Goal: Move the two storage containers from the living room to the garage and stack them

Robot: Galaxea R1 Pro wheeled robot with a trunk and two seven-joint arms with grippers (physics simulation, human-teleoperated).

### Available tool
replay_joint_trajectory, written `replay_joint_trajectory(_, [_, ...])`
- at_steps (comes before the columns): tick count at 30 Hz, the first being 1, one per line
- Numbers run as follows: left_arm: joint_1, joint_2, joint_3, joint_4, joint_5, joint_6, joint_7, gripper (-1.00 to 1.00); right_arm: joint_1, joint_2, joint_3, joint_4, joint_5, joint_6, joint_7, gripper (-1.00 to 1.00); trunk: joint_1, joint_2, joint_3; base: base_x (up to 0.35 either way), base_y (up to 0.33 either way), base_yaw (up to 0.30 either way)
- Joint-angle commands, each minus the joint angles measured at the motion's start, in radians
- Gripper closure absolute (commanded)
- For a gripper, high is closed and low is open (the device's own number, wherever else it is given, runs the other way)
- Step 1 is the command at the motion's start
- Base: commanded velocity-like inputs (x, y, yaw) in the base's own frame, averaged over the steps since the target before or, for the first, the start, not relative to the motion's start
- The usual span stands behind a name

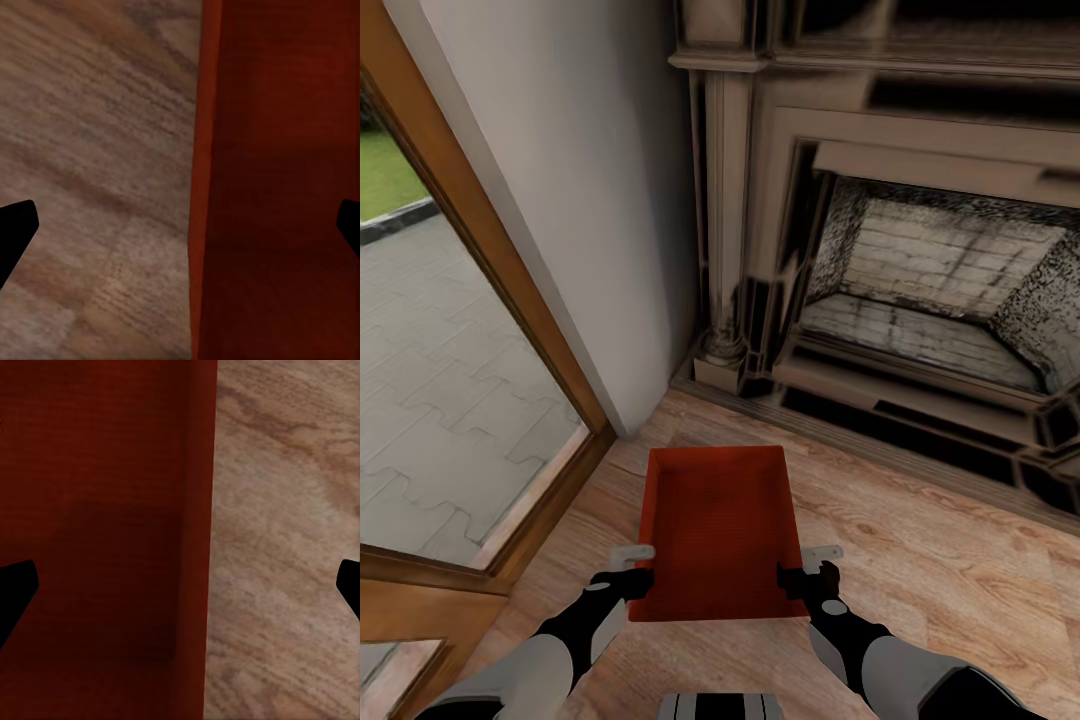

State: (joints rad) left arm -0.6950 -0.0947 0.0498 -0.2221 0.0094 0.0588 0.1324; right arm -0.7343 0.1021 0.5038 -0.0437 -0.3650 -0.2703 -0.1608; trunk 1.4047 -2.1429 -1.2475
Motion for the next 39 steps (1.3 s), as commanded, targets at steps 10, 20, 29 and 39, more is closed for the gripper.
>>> replay_joint_trajectory(10, [0.000, -0.002, 0.004, -0.002, -0.003, 0.006, 0.001, -1.00, 0.000, 0.001, 0.009, 0.000, -0.008, -0.003, -0.003, -1.00, 0.000, 0.000, -0.001, 0.000, 0.000, 0.000])
replay_joint_trajectory(20, [0.000, 0.000, 0.005, -0.002, -0.003, 0.006, 0.001, -1.00, 0.000, 0.001, 0.009, 0.001, -0.008, -0.003, -0.003, -1.00, 0.008, -0.014, -0.007, 0.000, 0.000, 0.000])
replay_joint_trajectory(29, [0.000, 0.001, 0.004, -0.002, -0.002, 0.006, 0.002, -1.00, 0.000, 0.001, 0.009, 0.001, -0.008, -0.003, -0.003, -1.00, 0.038, -0.070, -0.032, 0.000, 0.000, 0.000])
replay_joint_trajectory(39, [0.000, 0.001, 0.004, -0.002, -0.001, 0.006, 0.002, -1.00, 0.000, 0.001, 0.009, 0.001, -0.008, -0.003, -0.003, -1.00, 0.038, -0.070, -0.032, 0.000, 0.000, 0.000])
